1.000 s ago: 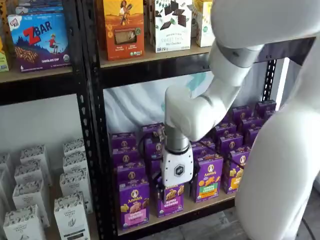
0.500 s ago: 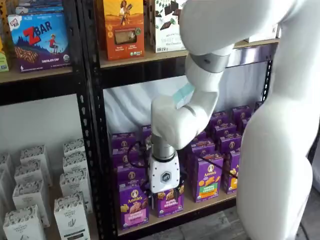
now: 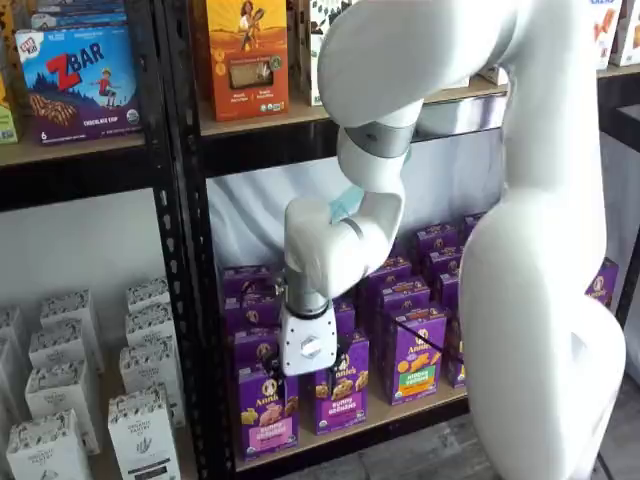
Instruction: Pick up the purple box with a pink patch in the middle, on the bottom shelf, the first box from the left
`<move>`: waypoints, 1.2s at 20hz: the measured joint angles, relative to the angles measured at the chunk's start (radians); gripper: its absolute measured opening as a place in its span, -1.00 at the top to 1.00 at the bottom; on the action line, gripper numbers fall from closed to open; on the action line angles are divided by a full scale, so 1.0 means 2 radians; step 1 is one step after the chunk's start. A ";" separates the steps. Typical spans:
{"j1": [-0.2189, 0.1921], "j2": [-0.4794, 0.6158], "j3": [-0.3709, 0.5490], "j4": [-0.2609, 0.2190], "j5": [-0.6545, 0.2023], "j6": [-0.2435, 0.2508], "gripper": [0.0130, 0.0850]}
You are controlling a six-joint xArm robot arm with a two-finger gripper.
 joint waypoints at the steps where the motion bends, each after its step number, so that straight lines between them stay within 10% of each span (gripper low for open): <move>1: -0.003 0.007 -0.008 -0.004 -0.001 0.000 -1.00; 17: -0.030 0.091 -0.130 -0.050 0.011 0.016 -1.00; 24: -0.029 0.118 -0.186 -0.028 0.044 -0.003 -1.00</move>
